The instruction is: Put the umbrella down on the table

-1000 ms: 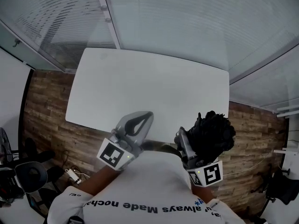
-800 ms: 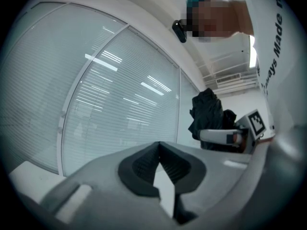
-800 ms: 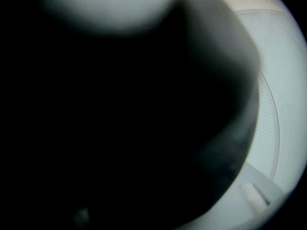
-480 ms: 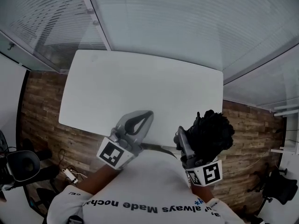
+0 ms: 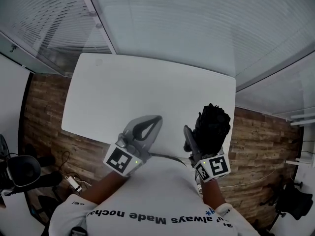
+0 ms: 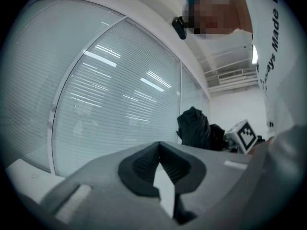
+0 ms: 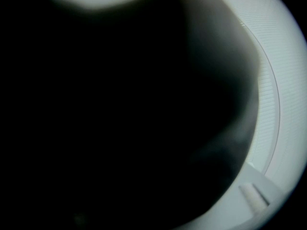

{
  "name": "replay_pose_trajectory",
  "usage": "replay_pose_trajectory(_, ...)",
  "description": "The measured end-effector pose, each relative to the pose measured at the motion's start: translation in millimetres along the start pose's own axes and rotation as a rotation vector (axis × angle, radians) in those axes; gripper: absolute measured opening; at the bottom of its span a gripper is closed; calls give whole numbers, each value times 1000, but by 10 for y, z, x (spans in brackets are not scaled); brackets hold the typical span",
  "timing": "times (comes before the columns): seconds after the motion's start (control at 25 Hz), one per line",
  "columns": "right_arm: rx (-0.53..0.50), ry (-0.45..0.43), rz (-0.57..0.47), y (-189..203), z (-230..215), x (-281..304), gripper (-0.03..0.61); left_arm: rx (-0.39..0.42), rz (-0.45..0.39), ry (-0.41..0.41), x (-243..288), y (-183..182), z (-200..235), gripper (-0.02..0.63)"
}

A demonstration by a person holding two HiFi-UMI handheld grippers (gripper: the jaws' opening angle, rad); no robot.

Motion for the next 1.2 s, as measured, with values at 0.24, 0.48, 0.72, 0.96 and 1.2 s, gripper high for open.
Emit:
replay_pose_trajectory(0.24, 12, 22, 205, 440, -258, 285, 241, 0, 11, -14, 31, -3, 31, 3)
replay_pose_trajectory(0.48, 14, 36, 325, 912, -469, 572, 238, -4, 21, -20, 68, 47, 148, 3)
replay_pose_trajectory(0.72, 3, 48, 440, 1314, -656, 754, 238, -6, 22, -30, 86, 84, 193, 3)
replay_pose_trajectory(0.96, -25, 50, 551, 1652, -818, 890, 238, -9, 24, -37, 91, 71, 223, 3)
replay_pose_trajectory(1.2, -28, 51, 658, 1965, -955, 1010, 238, -8, 27, -43, 74, 63, 253, 3)
Point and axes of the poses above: the fingertips, and each gripper's own axes: x forward along the fingers, z to its left, y out of its underside, the point moved 8 cm from there along -x, backward along the fingers, and after that the axes turned 5 degrees about x, right-handed, at the moved point
